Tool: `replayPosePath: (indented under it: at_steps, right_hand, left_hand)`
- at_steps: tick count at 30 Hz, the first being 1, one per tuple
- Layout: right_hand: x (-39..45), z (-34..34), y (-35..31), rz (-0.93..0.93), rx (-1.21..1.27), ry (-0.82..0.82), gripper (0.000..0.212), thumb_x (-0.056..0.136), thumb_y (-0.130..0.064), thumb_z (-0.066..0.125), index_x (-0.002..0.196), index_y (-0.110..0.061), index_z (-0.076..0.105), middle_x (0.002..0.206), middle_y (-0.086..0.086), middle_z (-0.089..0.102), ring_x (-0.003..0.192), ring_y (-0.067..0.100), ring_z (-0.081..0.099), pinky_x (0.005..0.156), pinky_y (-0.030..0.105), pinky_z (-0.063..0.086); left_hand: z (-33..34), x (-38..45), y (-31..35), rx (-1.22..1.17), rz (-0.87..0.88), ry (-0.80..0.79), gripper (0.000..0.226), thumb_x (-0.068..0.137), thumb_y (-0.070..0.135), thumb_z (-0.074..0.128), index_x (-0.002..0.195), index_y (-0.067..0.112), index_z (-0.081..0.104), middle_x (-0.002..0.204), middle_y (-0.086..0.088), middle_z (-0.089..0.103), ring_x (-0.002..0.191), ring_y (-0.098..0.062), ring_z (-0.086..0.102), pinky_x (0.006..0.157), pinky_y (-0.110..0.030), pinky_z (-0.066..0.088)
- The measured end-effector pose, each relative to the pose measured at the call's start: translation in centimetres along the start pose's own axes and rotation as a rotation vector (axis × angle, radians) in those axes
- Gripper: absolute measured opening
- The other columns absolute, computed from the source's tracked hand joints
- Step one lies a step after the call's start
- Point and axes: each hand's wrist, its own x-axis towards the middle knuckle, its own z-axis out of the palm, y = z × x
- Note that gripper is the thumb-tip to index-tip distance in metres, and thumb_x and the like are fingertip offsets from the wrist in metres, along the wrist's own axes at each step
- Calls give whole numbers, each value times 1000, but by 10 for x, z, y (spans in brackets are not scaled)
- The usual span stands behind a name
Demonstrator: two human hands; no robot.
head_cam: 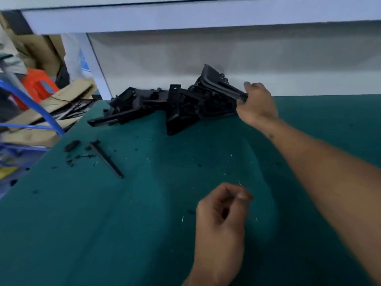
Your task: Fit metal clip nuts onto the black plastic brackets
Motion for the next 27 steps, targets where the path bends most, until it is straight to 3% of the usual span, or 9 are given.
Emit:
replayPosePath:
  at_steps: [2, 4, 7, 11, 13, 15, 20, 24, 27]
  right_hand:
    - [20, 9, 2, 57, -115, -64, 40, 91, -46, 51, 114, -14, 60, 110, 7, 58, 111, 33, 53, 79, 39, 43]
    - [33, 13, 6, 87, -239, -119, 56, 88, -66, 41, 101, -17, 65, 92, 3, 55, 120, 33, 43, 90, 47, 37]
    - [45, 15, 12, 135, -217, -177, 67, 86, -76, 31, 84, -22, 69, 86, 4, 51, 124, 31, 40, 99, 49, 30]
    - [46, 11, 17, 132, 239, -329, 51, 82, -70, 56, 102, -26, 72, 110, 1, 68, 107, 25, 61, 100, 42, 47]
    - [42, 15, 21, 96, 287, -287, 43, 82, -63, 63, 95, -23, 73, 95, -3, 72, 94, 22, 66, 87, 39, 51]
    - [38, 14, 23, 97, 262, -187, 42, 81, -65, 61, 79, -23, 67, 78, -5, 65, 81, 23, 62, 75, 37, 44]
    - [17, -9, 19, 93, 298, -61, 47, 85, -70, 57, 81, -23, 60, 80, -6, 63, 75, 16, 58, 65, 33, 41]
    - [-36, -35, 7, -87, 222, 157, 36, 101, -43, 52, 76, -18, 50, 64, -4, 52, 57, 14, 45, 57, 34, 30]
    - [-113, -55, -4, -185, 380, -22, 25, 94, -30, 67, 74, -22, 54, 59, -9, 48, 55, 9, 39, 55, 33, 34]
  left_hand:
    - [-1, 2, -1, 35, -5, -10, 18, 85, 26, 58, 75, 15, 66, 47, 13, 35, 41, -4, 24, 44, -18, 18]
    - [0, 6, -1, 54, -12, -9, 18, 83, 25, 57, 73, 14, 67, 45, 13, 37, 38, -3, 25, 43, -15, 18]
    - [1, 6, 0, 126, -11, -28, 17, 81, 25, 56, 70, 20, 68, 46, 13, 40, 41, -4, 28, 44, -18, 22]
    - [0, 6, 0, 152, -11, -31, 18, 84, 21, 58, 70, 23, 69, 47, 12, 42, 43, -5, 32, 46, -20, 25]
    - [-1, 8, -2, 130, -15, -16, 18, 84, 20, 57, 70, 21, 69, 47, 13, 42, 42, -4, 30, 44, -18, 24]
    - [-1, 9, -1, 85, -18, -8, 18, 82, 23, 55, 71, 21, 69, 48, 12, 40, 41, -5, 27, 44, -18, 22]
    - [-3, 9, -5, 22, 4, -8, 18, 84, 26, 55, 75, 21, 70, 52, 10, 37, 46, -9, 27, 48, -28, 23]
    - [-5, 10, -6, -78, -52, -22, 16, 84, 29, 58, 77, 20, 69, 54, 14, 40, 45, -8, 30, 44, -23, 29]
    - [-2, 10, -4, -128, -23, -4, 23, 82, 43, 64, 86, 20, 68, 67, 3, 48, 55, -15, 42, 51, -28, 39]
